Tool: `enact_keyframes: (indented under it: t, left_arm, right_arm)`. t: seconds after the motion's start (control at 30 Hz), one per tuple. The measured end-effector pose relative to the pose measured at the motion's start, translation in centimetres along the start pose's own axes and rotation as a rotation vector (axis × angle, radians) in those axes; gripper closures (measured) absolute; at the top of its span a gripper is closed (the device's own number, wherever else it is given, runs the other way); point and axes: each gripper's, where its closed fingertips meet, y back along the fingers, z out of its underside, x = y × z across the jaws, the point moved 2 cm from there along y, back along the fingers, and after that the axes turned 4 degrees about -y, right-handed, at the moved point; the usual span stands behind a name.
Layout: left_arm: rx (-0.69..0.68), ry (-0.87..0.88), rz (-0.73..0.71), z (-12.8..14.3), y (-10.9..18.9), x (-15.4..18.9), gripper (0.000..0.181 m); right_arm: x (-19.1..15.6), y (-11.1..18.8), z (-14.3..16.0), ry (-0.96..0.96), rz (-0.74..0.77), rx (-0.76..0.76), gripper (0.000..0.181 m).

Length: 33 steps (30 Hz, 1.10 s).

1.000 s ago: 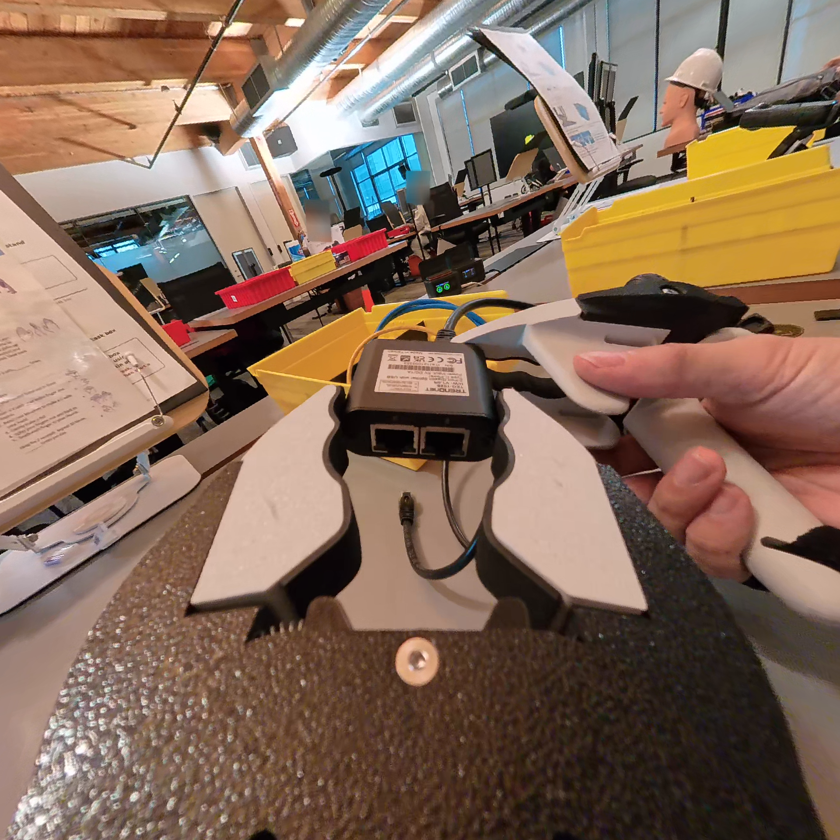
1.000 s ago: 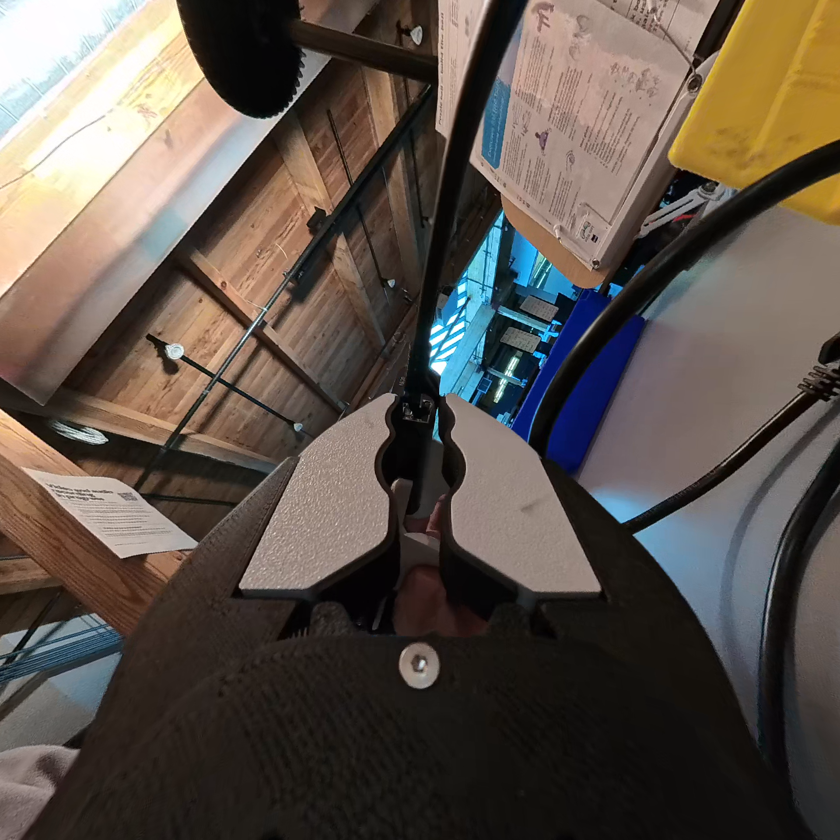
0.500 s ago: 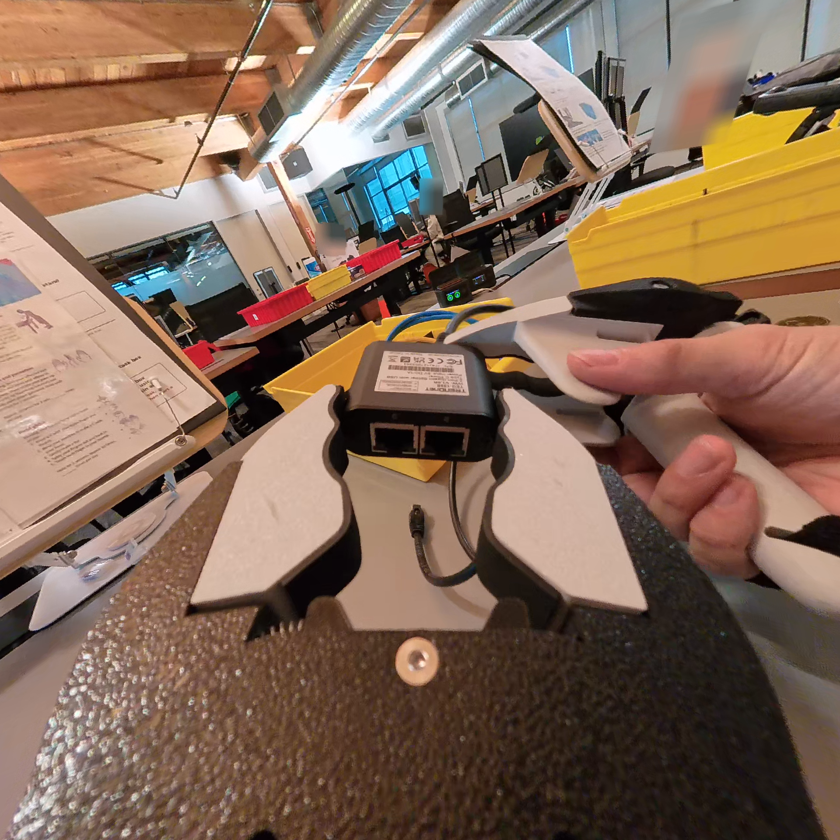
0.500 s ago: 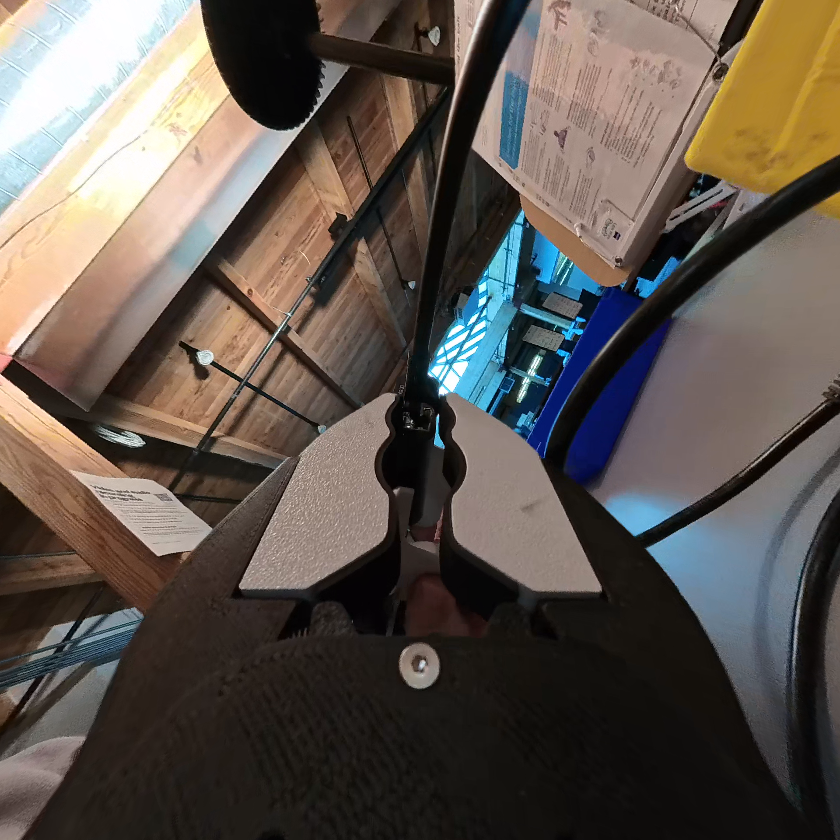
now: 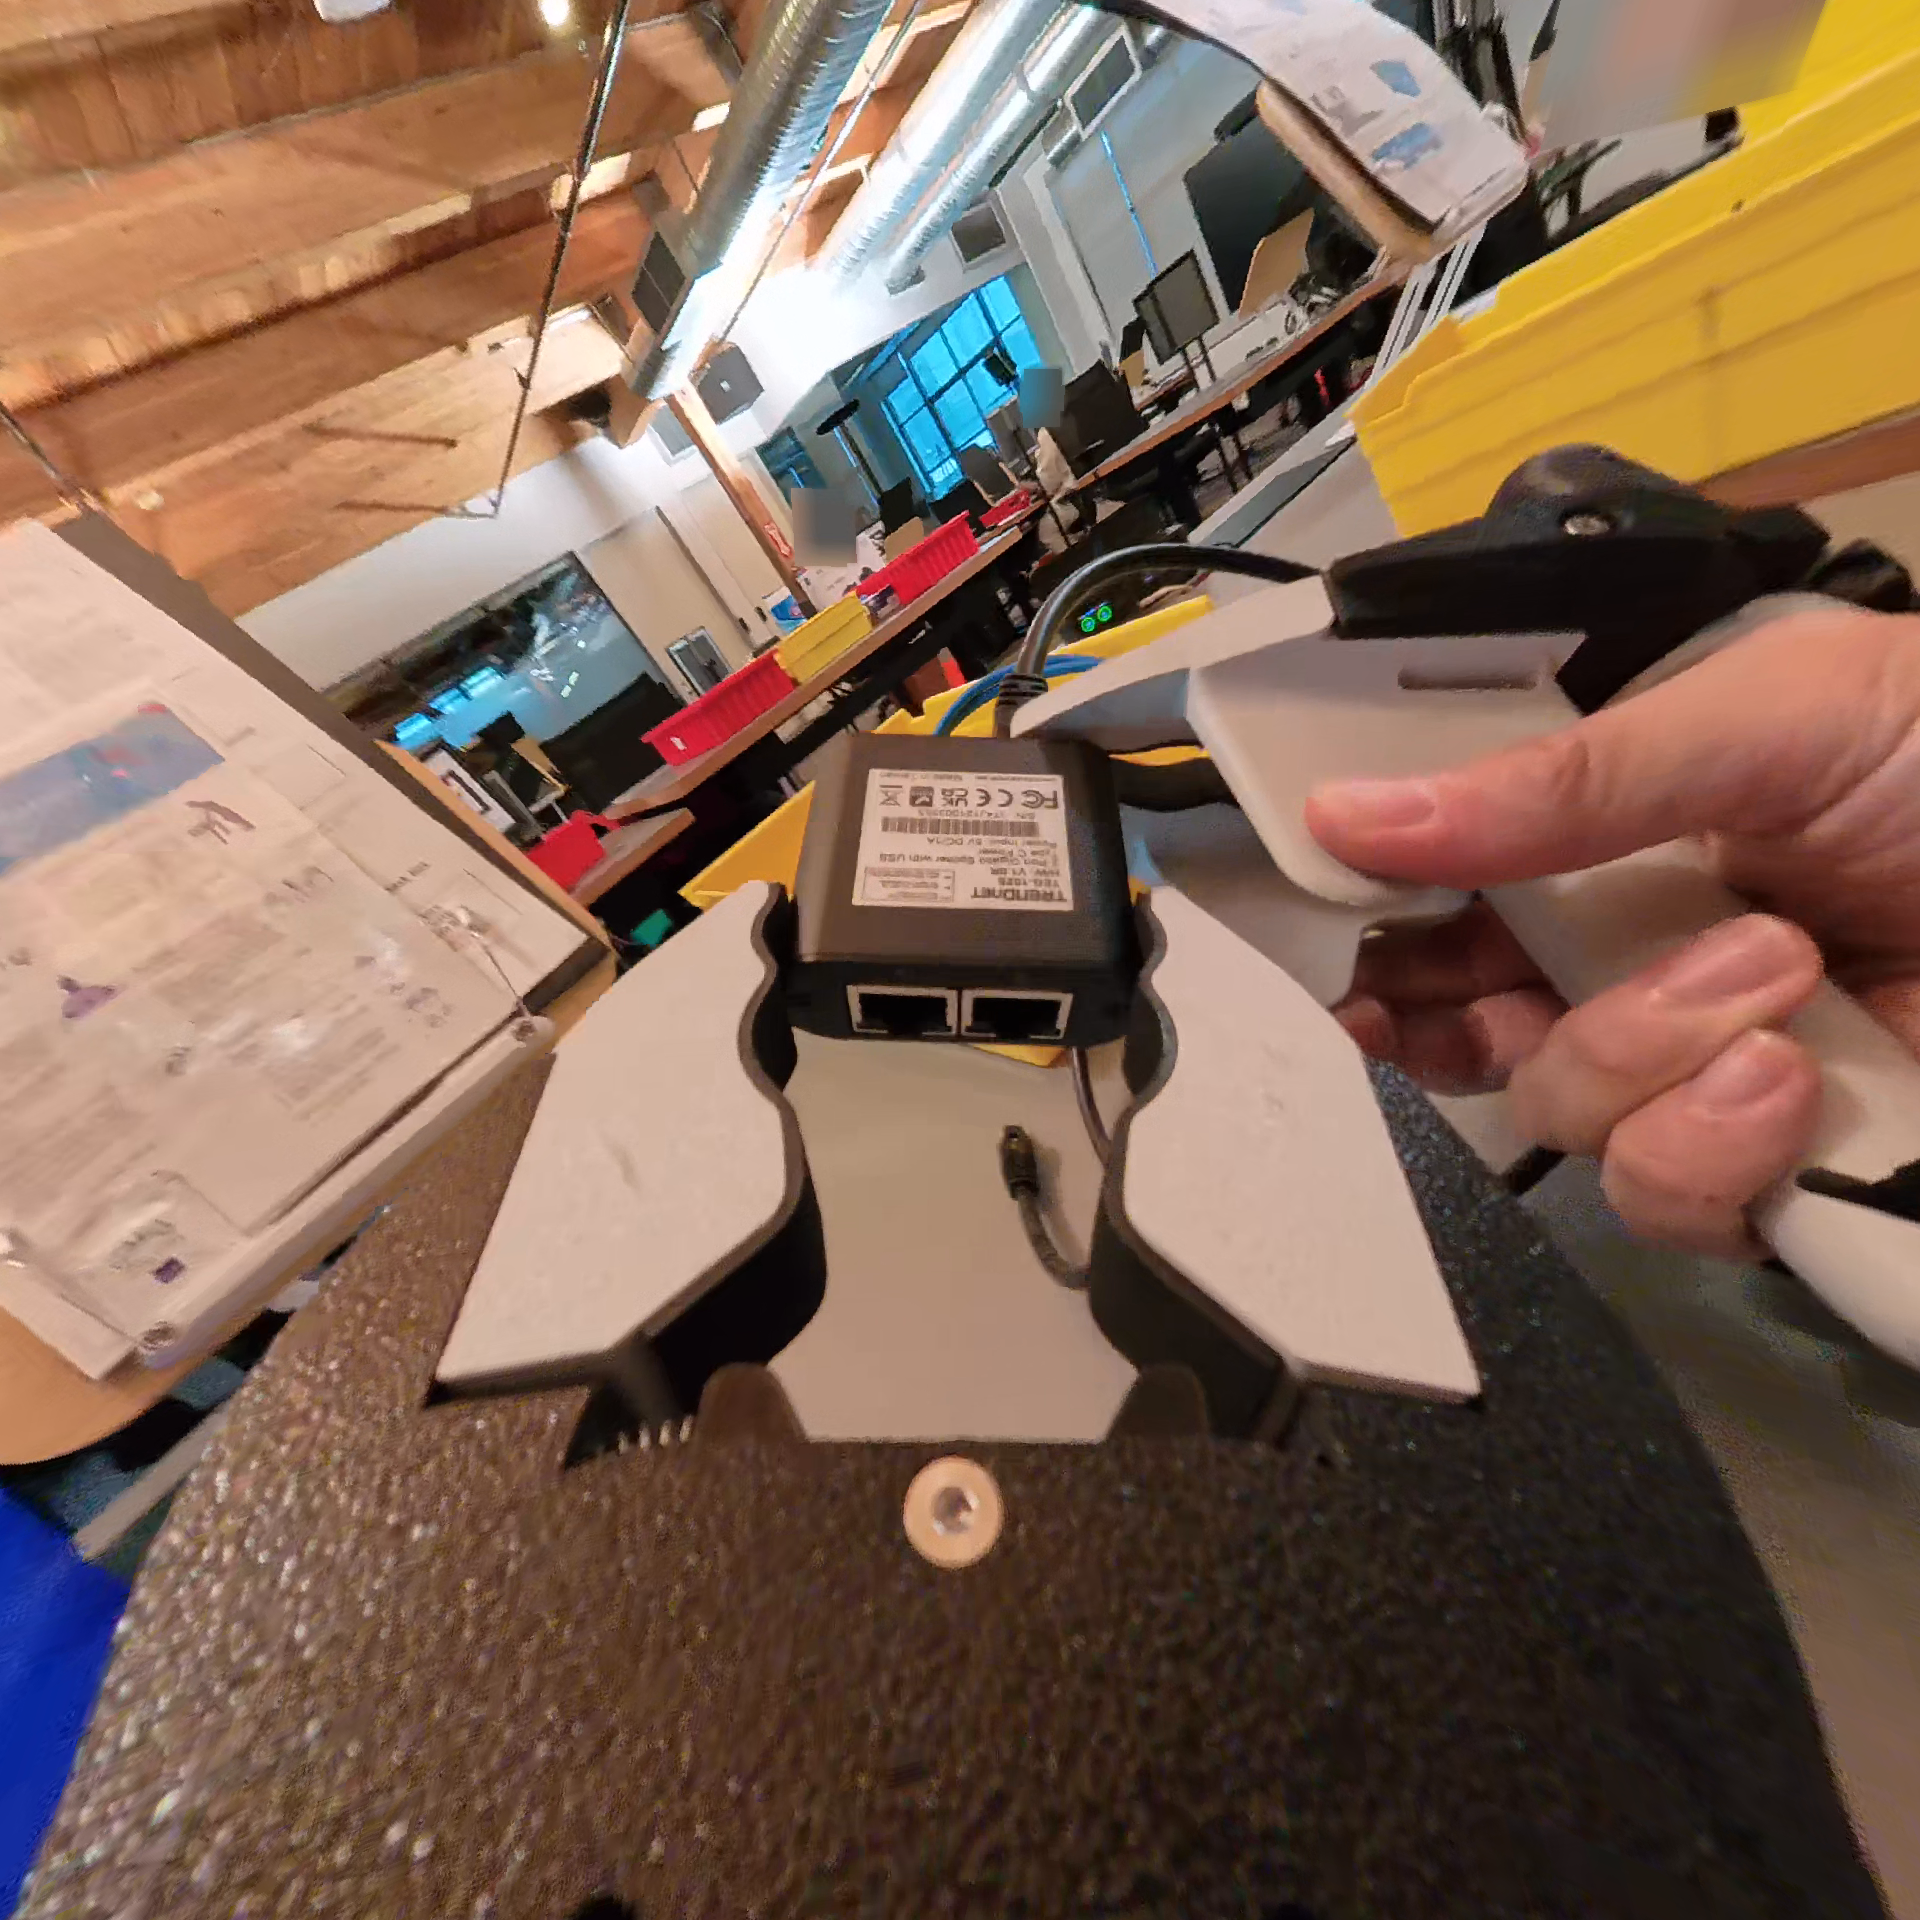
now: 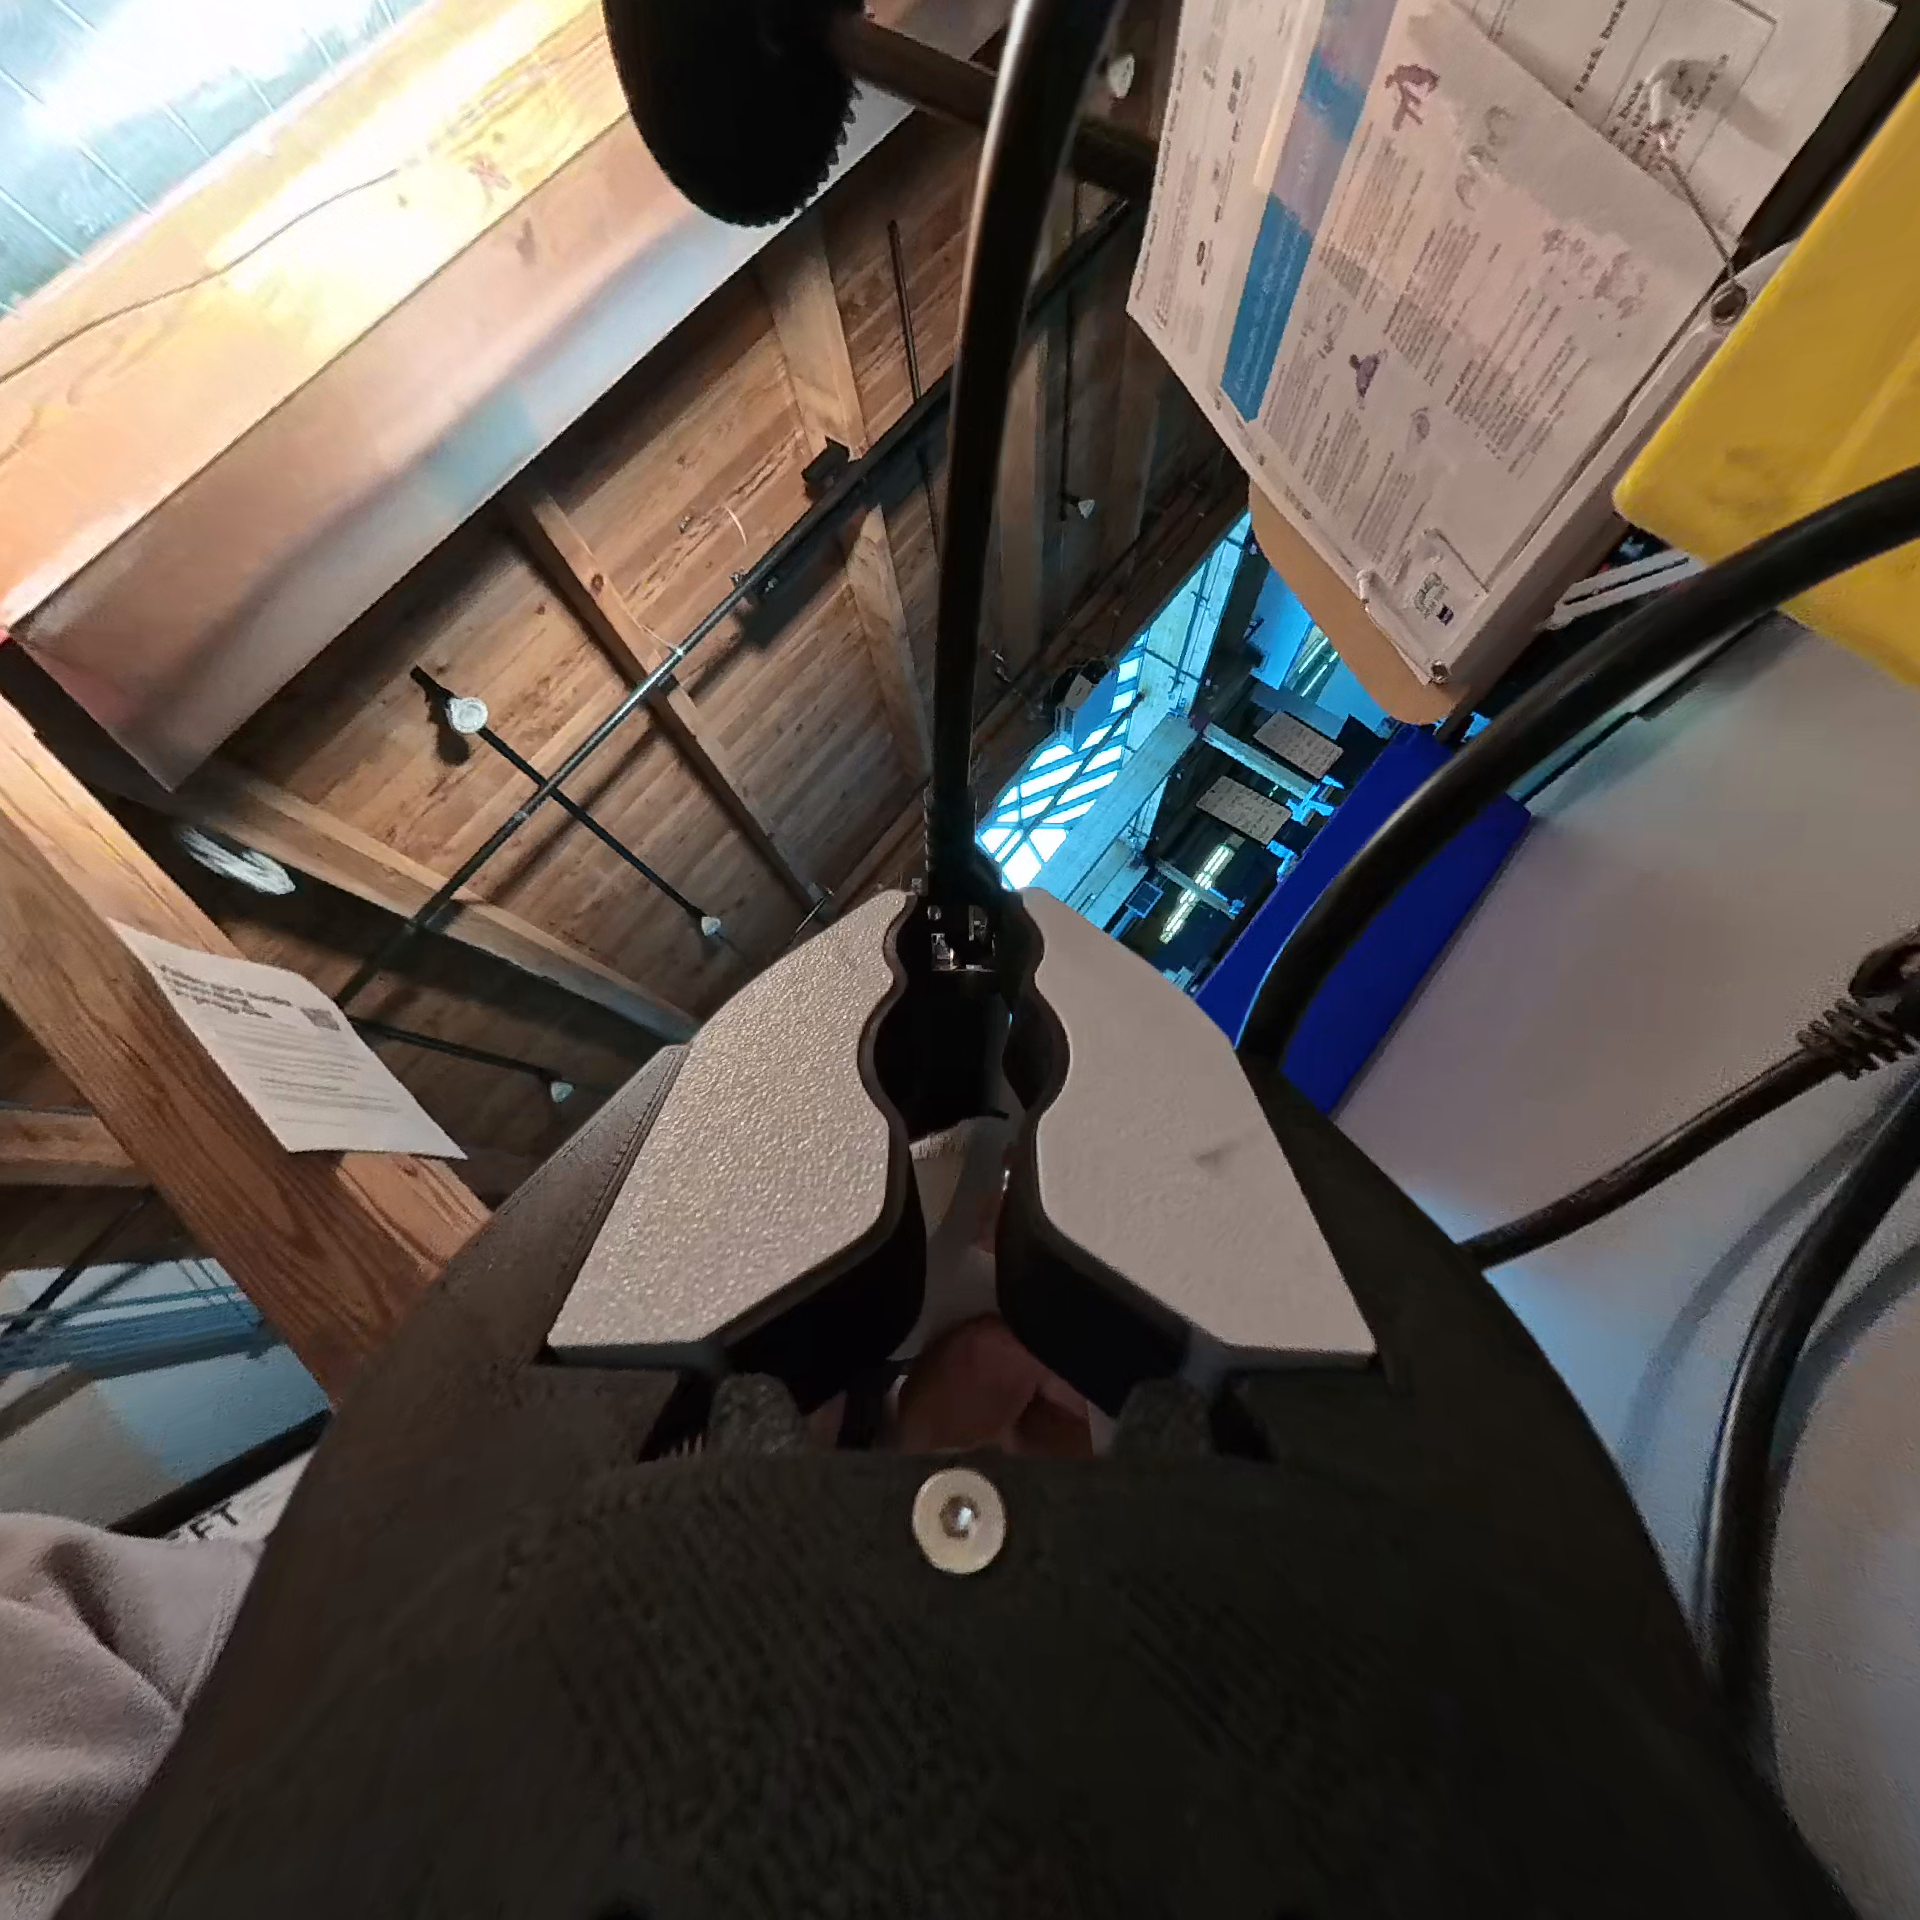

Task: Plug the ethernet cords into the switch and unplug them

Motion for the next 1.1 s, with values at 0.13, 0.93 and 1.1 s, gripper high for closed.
enact_keyframes:
  t: [0.13,0.93,1.1]
  left_arm:
    - [0.029,0.022,0.016,-0.3,-0.2,0.1,0.120]
    - [-0.005,0.045,0.029,1.1,-0.4,0.9,0.120]
    - [-0.035,0.048,0.051,1.2,-0.6,1.0,0.120]
  right_arm:
    - [-0.5,0.1,-0.2,0.063,-0.013,-0.025,0.168]
    - [1.0,0.8,-0.2,0.009,-0.019,-0.039,0.168]
    - [1.6,1.0,-0.3,-0.076,-0.007,-0.023,0.168]
